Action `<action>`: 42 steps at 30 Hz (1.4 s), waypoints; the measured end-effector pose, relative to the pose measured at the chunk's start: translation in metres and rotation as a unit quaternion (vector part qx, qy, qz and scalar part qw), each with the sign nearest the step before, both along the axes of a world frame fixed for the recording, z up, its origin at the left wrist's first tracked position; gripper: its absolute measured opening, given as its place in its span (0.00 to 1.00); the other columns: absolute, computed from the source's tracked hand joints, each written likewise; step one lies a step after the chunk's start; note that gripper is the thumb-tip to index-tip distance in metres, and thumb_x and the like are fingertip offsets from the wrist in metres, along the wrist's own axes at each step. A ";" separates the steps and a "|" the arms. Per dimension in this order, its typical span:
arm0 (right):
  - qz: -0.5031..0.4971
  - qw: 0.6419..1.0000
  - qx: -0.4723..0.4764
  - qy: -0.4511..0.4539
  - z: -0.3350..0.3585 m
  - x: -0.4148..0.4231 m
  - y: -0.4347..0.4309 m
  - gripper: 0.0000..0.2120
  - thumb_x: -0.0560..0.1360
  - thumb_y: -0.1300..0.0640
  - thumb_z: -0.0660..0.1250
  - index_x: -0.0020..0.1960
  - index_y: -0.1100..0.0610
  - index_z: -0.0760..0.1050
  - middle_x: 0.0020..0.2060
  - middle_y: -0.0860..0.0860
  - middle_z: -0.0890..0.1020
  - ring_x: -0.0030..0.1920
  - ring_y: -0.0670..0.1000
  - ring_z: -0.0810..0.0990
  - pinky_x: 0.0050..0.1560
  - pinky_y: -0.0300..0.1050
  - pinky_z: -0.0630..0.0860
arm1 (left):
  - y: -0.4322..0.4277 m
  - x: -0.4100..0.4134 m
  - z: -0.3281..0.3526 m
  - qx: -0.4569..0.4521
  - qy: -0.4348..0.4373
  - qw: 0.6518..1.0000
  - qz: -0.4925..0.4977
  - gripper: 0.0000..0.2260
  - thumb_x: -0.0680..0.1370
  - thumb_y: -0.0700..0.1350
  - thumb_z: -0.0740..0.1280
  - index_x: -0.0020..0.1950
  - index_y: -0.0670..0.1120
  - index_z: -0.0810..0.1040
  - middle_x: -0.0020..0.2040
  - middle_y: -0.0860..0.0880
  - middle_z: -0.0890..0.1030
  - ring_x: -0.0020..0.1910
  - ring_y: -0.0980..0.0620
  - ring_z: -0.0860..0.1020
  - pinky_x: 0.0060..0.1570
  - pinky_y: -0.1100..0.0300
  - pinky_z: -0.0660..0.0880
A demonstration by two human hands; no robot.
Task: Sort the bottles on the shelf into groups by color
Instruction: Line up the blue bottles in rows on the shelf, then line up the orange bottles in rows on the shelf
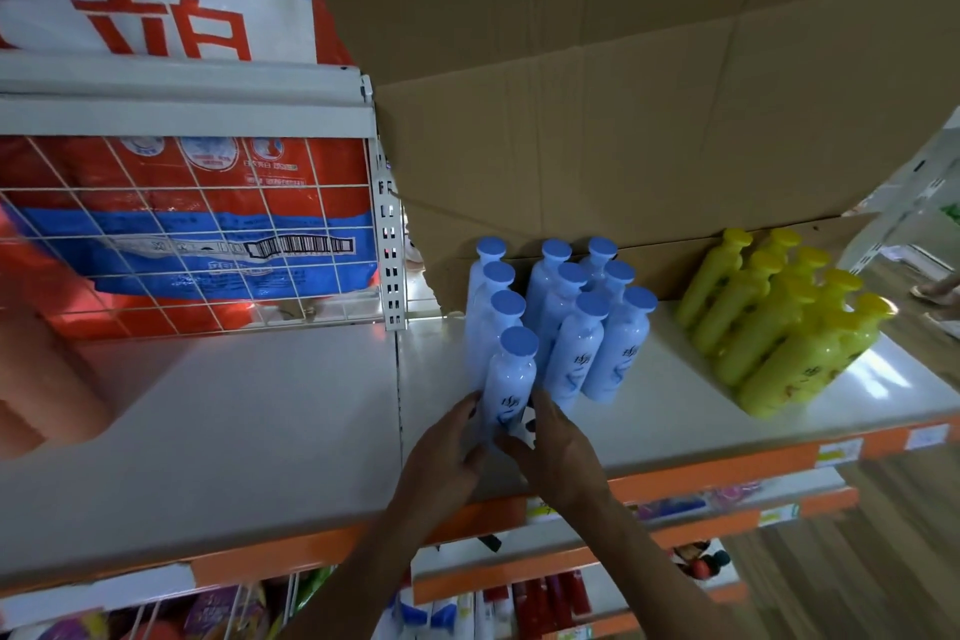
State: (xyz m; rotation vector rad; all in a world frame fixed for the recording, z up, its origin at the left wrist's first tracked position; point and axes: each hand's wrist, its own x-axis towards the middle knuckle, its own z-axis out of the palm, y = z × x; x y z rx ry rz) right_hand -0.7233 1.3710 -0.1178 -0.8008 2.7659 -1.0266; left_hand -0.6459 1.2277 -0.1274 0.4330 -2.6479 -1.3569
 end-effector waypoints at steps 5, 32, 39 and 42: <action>-0.030 0.998 0.022 0.048 -0.008 0.026 0.013 0.22 0.73 0.50 0.72 0.61 0.56 0.69 0.56 0.52 0.76 0.52 0.53 0.80 0.44 0.46 0.77 | -0.015 0.016 -0.006 0.001 0.006 1.000 0.005 0.28 0.80 0.45 0.66 0.77 0.54 0.60 0.76 0.54 0.65 0.72 0.53 0.67 0.70 0.57 0.68; 0.299 0.940 0.080 0.145 0.032 0.120 -0.186 0.29 0.80 0.45 0.59 0.77 0.51 0.58 0.75 0.47 0.63 0.74 0.47 0.60 0.72 0.40 0.58 | -0.198 0.232 0.016 -0.222 0.027 0.926 0.303 0.23 0.74 0.48 0.70 0.68 0.46 0.75 0.65 0.43 0.78 0.64 0.40 0.77 0.60 0.43 0.76; 0.401 0.904 0.061 0.133 0.036 0.134 -0.250 0.28 0.80 0.48 0.60 0.77 0.51 0.58 0.75 0.45 0.62 0.74 0.46 0.60 0.72 0.40 0.60 | -0.215 0.288 0.026 -0.185 -0.015 0.888 0.422 0.24 0.76 0.47 0.71 0.72 0.48 0.72 0.71 0.47 0.73 0.70 0.45 0.70 0.68 0.52 0.68; 0.426 0.892 0.047 0.142 0.038 0.138 -0.270 0.27 0.79 0.48 0.60 0.76 0.51 0.59 0.74 0.45 0.63 0.73 0.45 0.60 0.70 0.38 0.59 | -0.225 0.290 0.026 -0.164 -0.012 0.872 0.461 0.24 0.77 0.49 0.69 0.72 0.47 0.72 0.69 0.46 0.74 0.69 0.44 0.71 0.67 0.52 0.68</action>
